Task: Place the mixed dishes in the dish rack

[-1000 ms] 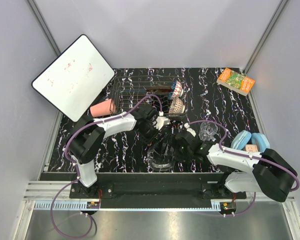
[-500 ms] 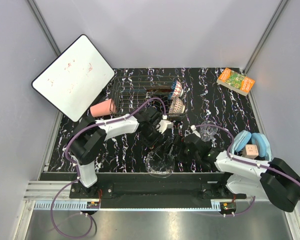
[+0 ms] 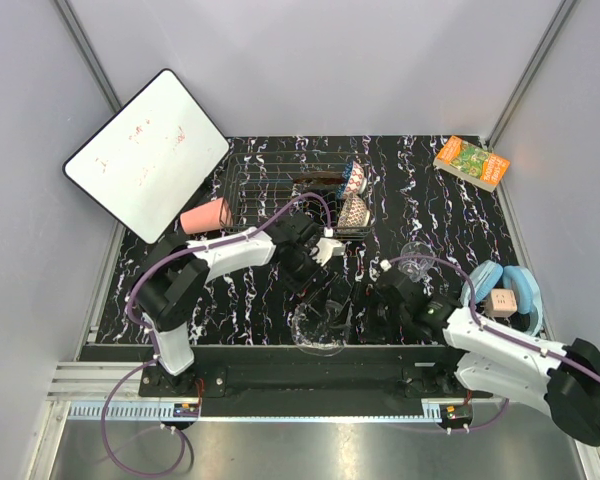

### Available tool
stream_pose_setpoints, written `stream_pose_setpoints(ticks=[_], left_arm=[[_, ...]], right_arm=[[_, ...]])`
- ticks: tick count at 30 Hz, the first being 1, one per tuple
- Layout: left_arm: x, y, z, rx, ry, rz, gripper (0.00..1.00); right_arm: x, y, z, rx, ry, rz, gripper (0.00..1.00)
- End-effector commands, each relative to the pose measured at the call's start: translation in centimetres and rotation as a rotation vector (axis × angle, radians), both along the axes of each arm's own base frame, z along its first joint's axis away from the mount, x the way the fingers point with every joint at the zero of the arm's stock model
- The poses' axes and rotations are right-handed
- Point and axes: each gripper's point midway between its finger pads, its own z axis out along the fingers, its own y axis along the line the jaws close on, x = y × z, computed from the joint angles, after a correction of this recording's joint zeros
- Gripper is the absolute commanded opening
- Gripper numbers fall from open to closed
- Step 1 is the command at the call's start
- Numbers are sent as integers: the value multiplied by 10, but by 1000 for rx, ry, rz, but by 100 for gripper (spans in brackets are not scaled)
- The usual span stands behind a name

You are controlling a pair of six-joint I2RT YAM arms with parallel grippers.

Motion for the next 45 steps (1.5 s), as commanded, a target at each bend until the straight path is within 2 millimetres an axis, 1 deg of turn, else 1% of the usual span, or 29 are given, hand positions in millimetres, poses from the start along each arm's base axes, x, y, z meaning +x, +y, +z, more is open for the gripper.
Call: stream_pose_setpoints(ticks=[1, 2, 6, 8, 10, 12, 13, 14, 15, 16, 17, 18, 19, 20, 21, 22, 23, 25, 27, 31, 34, 36, 37, 39, 40, 41, 42, 43, 45], left_arm=[[9, 5, 12, -24, -61, -6, 92], [9, 5, 12, -23, -60, -4, 92], [13, 4, 14, -20, -77, -9, 92], [15, 6, 11, -8, -74, -12, 92], [13, 7, 9, -6, -57, -18, 92], [10, 11, 3, 6, -40, -27, 92], [8, 13, 0, 13, -21, -30, 92], [5, 16, -1, 18, -6, -32, 92], [4, 17, 0, 11, -4, -39, 92], [1, 19, -2, 15, 0, -46, 92], [0, 21, -2, 14, 1, -48, 92], [-3, 20, -1, 4, 8, -55, 93], [-6, 20, -1, -2, 22, -57, 93], [-8, 19, 0, -12, 36, -60, 93], [-12, 17, 1, -28, 56, -68, 93], [-14, 17, 0, -32, 67, -68, 94], [-15, 17, 0, -37, 74, -67, 96], [-19, 15, 0, -53, 99, -73, 96], [-23, 13, 1, -68, 119, -81, 97], [-37, 11, 0, -76, 134, -124, 97], [-46, 7, 3, -92, 132, -163, 98], [-49, 5, 5, -103, 131, -179, 98], [-51, 5, 6, -101, 135, -183, 98], [-52, 6, 6, -104, 141, -191, 99], [-53, 6, 6, -103, 147, -193, 99], [-54, 6, 6, -106, 149, -197, 99], [-55, 5, 6, -107, 155, -199, 99], [-56, 4, 7, -108, 157, -204, 99], [-57, 4, 7, -109, 160, -210, 99]], right_arm=[[-22, 1, 1, 71, 97, 15, 100], [-20, 4, 0, 84, 102, 11, 100], [-27, 12, -15, 85, 183, 45, 100], [-24, 16, -21, 79, 183, 52, 100], [-15, 22, -19, 93, 146, 45, 100], [-10, 25, -23, 100, 139, 40, 100], [-4, 32, -19, 136, 115, 35, 100], [-6, 31, -26, 135, 135, 29, 100], [-7, 33, -27, 149, 139, 23, 100], [-2, 37, -25, 181, 129, 4, 100], [-4, 35, -29, 182, 128, -3, 100], [0, 34, -30, 184, 117, -22, 100], [5, 38, -26, 217, 95, -37, 100], [3, 35, -30, 217, 95, -52, 100], [6, 36, -30, 226, 78, -69, 100], [10, 40, -27, 256, 63, -88, 100], [6, 39, -31, 255, 64, -94, 100], [14, 42, -30, 274, 28, -138, 100], [15, 46, -29, 275, 3, -151, 100], [19, 54, -25, 282, -36, -173, 100], [21, 57, -19, 301, -71, -182, 97], [24, 55, -14, 307, -103, -193, 95], [26, 55, -4, 332, -131, -199, 95], [33, 45, -1, 319, -192, -235, 95], [36, 43, 11, 348, -231, -244, 95], [35, 43, 15, 353, -257, -240, 95], [40, 39, 19, 344, -301, -256, 95], [39, 39, 27, 360, -334, -254, 95], [41, 37, 32, 355, -383, -267, 95]])
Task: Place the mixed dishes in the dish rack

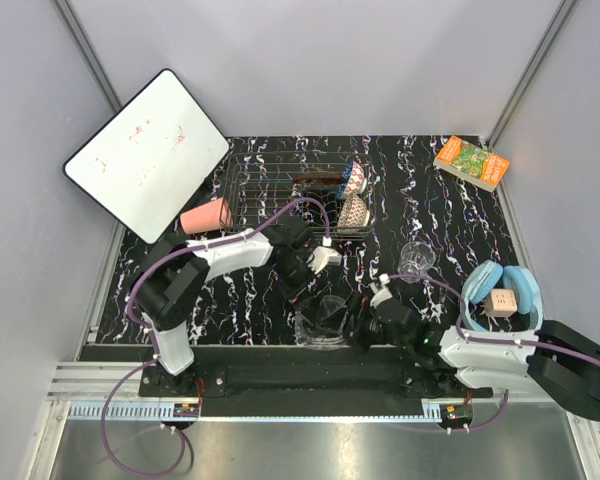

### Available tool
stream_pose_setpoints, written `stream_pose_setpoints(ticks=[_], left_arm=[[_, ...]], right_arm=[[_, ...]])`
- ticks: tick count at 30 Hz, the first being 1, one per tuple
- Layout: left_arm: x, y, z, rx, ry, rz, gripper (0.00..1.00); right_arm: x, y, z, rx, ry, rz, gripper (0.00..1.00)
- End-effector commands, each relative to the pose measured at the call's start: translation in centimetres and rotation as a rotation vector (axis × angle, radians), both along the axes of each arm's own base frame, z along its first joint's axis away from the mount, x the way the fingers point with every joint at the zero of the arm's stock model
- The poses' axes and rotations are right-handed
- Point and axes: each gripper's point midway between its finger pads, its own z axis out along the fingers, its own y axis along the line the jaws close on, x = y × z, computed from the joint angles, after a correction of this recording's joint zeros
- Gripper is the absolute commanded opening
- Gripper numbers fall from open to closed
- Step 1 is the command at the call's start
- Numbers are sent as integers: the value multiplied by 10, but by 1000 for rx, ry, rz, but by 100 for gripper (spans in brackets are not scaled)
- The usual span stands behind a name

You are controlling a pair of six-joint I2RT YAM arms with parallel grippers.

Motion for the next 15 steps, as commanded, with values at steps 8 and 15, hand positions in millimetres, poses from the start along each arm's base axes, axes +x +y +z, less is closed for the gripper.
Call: stream_pose_setpoints(ticks=[8, 15], left_arm=[[-44, -15, 14, -75, 117, -121, 99], [-35, -10, 17, -60, 79, -110, 99]], right_arm=[[59, 9, 32, 62, -290, -208, 91], [58, 7, 37, 81, -305, -205, 25]])
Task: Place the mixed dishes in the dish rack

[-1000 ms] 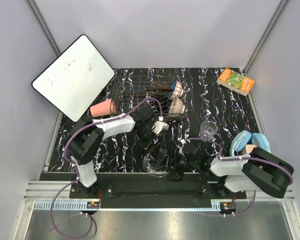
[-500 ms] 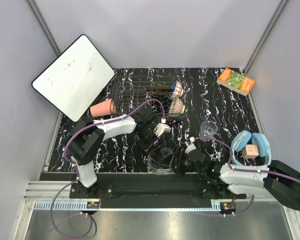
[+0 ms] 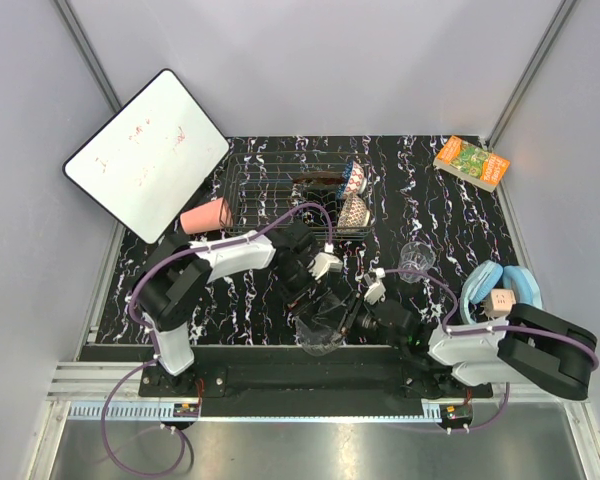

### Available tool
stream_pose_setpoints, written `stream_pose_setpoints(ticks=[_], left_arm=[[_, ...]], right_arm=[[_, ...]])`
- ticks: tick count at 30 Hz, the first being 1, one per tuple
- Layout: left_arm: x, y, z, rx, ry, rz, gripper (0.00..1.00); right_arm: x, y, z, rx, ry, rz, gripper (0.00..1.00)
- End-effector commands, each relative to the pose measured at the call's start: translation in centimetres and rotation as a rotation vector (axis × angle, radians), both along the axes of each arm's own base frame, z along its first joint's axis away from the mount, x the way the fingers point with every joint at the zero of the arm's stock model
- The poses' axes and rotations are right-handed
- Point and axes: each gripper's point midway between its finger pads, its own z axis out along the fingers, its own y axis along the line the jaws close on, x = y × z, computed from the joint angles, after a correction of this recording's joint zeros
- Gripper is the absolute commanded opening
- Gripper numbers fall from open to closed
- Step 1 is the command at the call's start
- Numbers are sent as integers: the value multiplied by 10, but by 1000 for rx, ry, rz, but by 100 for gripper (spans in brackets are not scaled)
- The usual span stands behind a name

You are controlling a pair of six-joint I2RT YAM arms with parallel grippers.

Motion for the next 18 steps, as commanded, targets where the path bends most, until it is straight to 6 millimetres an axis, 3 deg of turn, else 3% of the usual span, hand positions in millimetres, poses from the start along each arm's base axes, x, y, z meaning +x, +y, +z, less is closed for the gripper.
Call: stream_pose_setpoints(ticks=[1, 2, 3, 4, 5, 6, 11, 13, 14, 15, 17, 18], left_arm=[[-12, -11, 21, -77, 27, -49, 99], [-5, -10, 24, -77, 6, -41, 99], [4, -7, 29, -80, -3, -18, 99], [10, -6, 32, -85, -15, -11, 99], [15, -2, 35, -79, -40, -2, 99], [22, 2, 41, -75, -52, 11, 99], [45, 28, 69, -66, -174, 36, 99], [64, 41, 92, -69, -262, 87, 99], [82, 49, 102, -38, -347, 123, 99], [101, 58, 112, -31, -420, 175, 99], [135, 78, 139, 30, -617, 266, 99], [153, 82, 150, 37, -708, 303, 99]], right_arm=[[28, -13, 10, -29, -65, -140, 18], [26, -19, -1, -95, -55, -137, 13], [28, -18, 16, -69, -79, -141, 8], [28, -19, 18, -79, -86, -142, 5], [25, -24, 11, -121, -78, -136, 4], [25, -25, 21, -98, -93, -137, 4], [20, -35, 27, -120, -113, -130, 0], [19, -33, 49, -96, -155, -114, 0], [18, -36, 48, -137, -175, -98, 0], [19, -33, 68, -115, -205, -97, 0], [20, -34, 80, -143, -245, -85, 0], [23, -33, 105, -107, -276, -100, 0]])
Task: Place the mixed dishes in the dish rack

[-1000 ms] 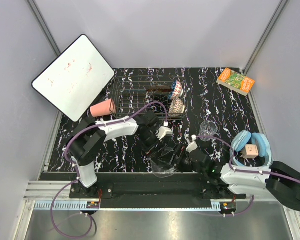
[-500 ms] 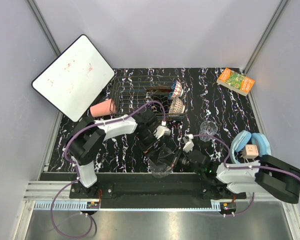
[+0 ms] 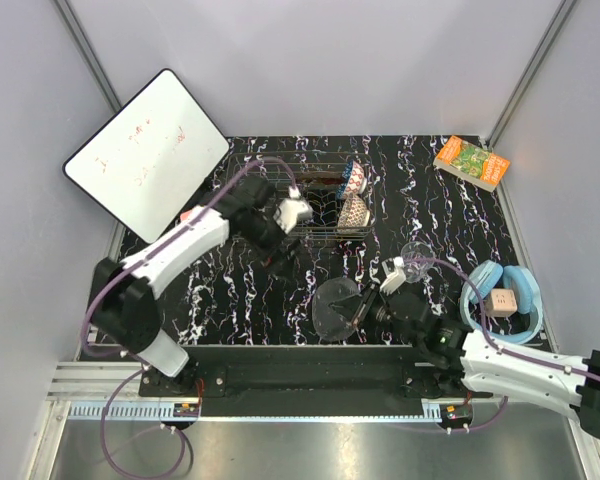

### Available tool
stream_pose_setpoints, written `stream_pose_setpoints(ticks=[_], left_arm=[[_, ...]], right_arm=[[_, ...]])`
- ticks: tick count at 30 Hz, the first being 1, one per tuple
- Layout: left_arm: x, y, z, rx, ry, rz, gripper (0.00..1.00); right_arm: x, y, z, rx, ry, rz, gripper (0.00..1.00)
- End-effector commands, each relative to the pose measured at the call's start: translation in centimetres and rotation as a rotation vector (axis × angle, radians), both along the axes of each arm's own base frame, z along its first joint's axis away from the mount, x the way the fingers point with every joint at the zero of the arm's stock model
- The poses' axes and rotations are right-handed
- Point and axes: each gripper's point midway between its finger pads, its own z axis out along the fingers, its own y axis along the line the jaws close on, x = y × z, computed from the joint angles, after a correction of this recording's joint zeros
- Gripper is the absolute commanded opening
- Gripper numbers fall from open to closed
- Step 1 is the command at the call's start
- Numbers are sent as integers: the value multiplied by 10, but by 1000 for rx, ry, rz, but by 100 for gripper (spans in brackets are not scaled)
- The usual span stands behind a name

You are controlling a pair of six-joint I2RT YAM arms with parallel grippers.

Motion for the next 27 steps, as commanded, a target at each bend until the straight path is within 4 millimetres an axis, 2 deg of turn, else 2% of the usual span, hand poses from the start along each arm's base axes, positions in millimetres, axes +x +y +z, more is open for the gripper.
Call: stream_pose_setpoints(ticks=[1, 2, 3, 5, 6, 8, 9, 10, 11, 12, 13, 14, 15, 17, 18, 20, 23, 27], left_arm=[[77, 33, 75, 74, -474, 165, 99], [90, 44, 79, 125, -542, 202, 99], [102, 44, 87, 125, -609, 213, 99], [117, 55, 83, 197, -689, 207, 99], [128, 54, 85, 200, -743, 208, 99], [145, 57, 79, 233, -845, 197, 99], [150, 58, 78, 244, -890, 192, 99], [157, 65, 80, 281, -953, 194, 99], [164, 63, 79, 273, -1018, 198, 99], [169, 65, 80, 286, -1058, 201, 99], [174, 68, 82, 314, -1098, 199, 99], [180, 67, 85, 312, -1135, 212, 99], [182, 68, 84, 324, -1141, 214, 99], [187, 67, 77, 342, -1132, 211, 99], [188, 67, 74, 352, -1132, 198, 99], [191, 64, 68, 358, -1132, 178, 99], [193, 58, 66, 361, -1142, 120, 99], [193, 48, 52, 366, -1087, 25, 99]], right_arm=[[18, -3, 73, 9, -154, -52, 0], [21, -8, 79, -3, -152, -76, 0], [25, -9, 112, 54, -181, -105, 0], [35, -20, 134, 67, -191, -190, 0], [39, -24, 164, 112, -221, -222, 0], [53, -44, 183, 106, -232, -353, 0], [56, -55, 209, 150, -242, -407, 0], [63, -68, 220, 168, -245, -485, 0], [65, -73, 230, 181, -256, -509, 0], [64, -79, 256, 218, -280, -525, 0], [63, -78, 266, 182, -321, -505, 0], [63, -74, 292, 182, -349, -486, 0], [64, -71, 298, 153, -356, -473, 0], [65, -50, 293, 73, -348, -399, 0], [64, -47, 301, 78, -343, -387, 0], [68, -33, 290, 23, -302, -359, 0], [75, -31, 280, 0, -277, -391, 0], [85, -38, 284, -48, -308, -449, 0]])
